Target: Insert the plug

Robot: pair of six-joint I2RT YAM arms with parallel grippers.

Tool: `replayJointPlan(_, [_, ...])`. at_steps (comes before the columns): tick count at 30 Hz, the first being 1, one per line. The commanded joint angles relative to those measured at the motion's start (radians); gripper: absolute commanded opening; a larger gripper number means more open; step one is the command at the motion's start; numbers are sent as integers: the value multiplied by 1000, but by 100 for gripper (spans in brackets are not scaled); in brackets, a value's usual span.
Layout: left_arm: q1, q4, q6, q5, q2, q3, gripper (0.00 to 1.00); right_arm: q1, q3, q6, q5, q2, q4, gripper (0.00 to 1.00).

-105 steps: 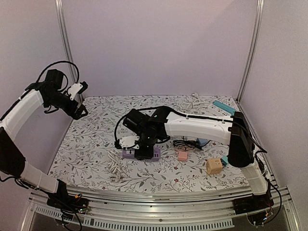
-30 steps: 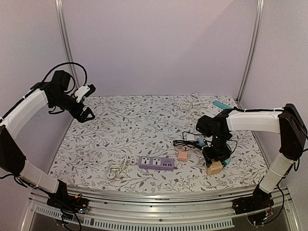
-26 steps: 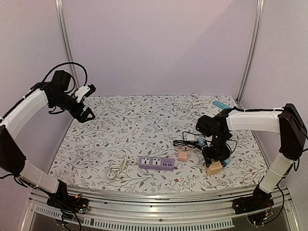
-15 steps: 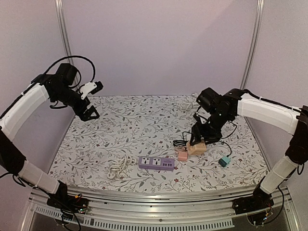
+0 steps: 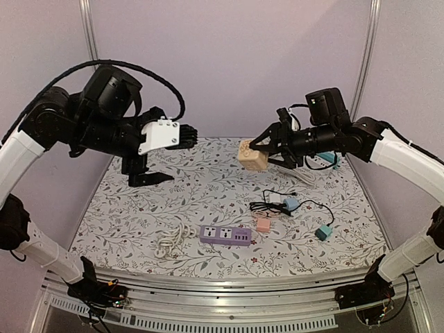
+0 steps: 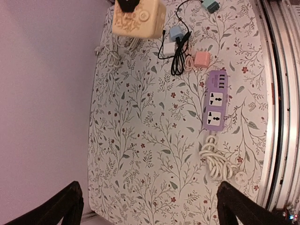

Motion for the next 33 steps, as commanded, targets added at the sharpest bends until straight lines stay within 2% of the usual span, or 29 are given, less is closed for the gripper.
replayJointPlan(1, [-228,250,192,-200,122,35,99,39,-27,88,-35,-24,196,0])
replayJointPlan(3, [-224,310,179,-156,170,73,99,50,-52,86,-35,-35,233,0])
replayJointPlan(7, [-174,298,101,3,226,103,100,64,-72,68,-48,-61,255,0])
replayJointPlan(12, [-164,357,-21,44,282,112,99,63,-72,33,-69,-69,249,0])
replayJointPlan(16, [-117,406,-96,160,274,106,99,63,-59,3,-104,-58,250,0])
replayJointPlan(24, [-112,430,-31,110,315,76,99,63,-53,-19,-120,-53,251,0])
replayJointPlan(30, [-100,419,10,102,328,72,91,63,-55,-22,-121,-65,249,0])
replayJointPlan(33, [-100,412,20,90,342,81,84,63,-51,-23,-129,-63,249,0])
